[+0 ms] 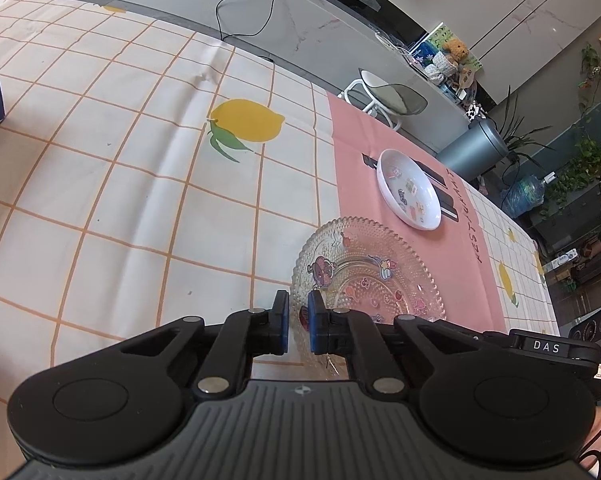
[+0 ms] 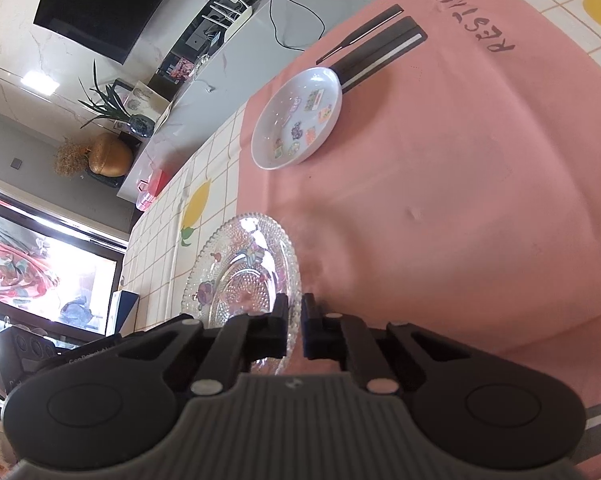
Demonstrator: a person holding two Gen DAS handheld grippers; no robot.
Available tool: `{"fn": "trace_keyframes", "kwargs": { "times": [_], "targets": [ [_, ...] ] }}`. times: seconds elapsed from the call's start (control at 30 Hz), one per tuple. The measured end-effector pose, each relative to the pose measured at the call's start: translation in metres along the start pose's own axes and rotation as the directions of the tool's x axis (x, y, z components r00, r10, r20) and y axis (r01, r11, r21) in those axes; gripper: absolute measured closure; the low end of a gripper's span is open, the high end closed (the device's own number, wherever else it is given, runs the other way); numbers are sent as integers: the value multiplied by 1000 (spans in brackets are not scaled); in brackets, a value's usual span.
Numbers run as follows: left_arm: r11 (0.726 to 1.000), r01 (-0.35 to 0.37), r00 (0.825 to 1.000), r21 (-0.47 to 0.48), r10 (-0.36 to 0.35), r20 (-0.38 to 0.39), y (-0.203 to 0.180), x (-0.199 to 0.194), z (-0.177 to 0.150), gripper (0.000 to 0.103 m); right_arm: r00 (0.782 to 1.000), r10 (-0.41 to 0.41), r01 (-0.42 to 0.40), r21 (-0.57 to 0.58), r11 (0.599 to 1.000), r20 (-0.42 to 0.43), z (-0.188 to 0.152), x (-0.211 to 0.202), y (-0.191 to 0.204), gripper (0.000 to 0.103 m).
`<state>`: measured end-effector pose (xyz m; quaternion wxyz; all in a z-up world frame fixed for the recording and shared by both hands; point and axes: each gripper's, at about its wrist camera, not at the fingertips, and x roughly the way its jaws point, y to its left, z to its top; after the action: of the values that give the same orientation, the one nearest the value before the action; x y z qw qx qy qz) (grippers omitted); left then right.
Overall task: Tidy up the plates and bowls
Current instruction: 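Lift the glass plate and lower it onto the Fruity plate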
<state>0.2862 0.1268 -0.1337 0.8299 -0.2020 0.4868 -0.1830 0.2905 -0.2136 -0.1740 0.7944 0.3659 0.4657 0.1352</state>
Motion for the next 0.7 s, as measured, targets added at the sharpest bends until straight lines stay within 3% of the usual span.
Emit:
{"fn": "trace_keyframes", "kwargs": {
  "times": [0.33, 0.7],
  "targets": [
    [999, -6, 1000, 35, 5, 18, -20, -21, 0, 95, 1000, 4, -4, 9, 1000, -5, -3, -11, 2, 99],
    [995, 17, 998, 96, -23, 58, -82, -58, -14, 95, 997, 54, -56, 22, 998, 59, -8, -70, 0, 98]
  ]
}}
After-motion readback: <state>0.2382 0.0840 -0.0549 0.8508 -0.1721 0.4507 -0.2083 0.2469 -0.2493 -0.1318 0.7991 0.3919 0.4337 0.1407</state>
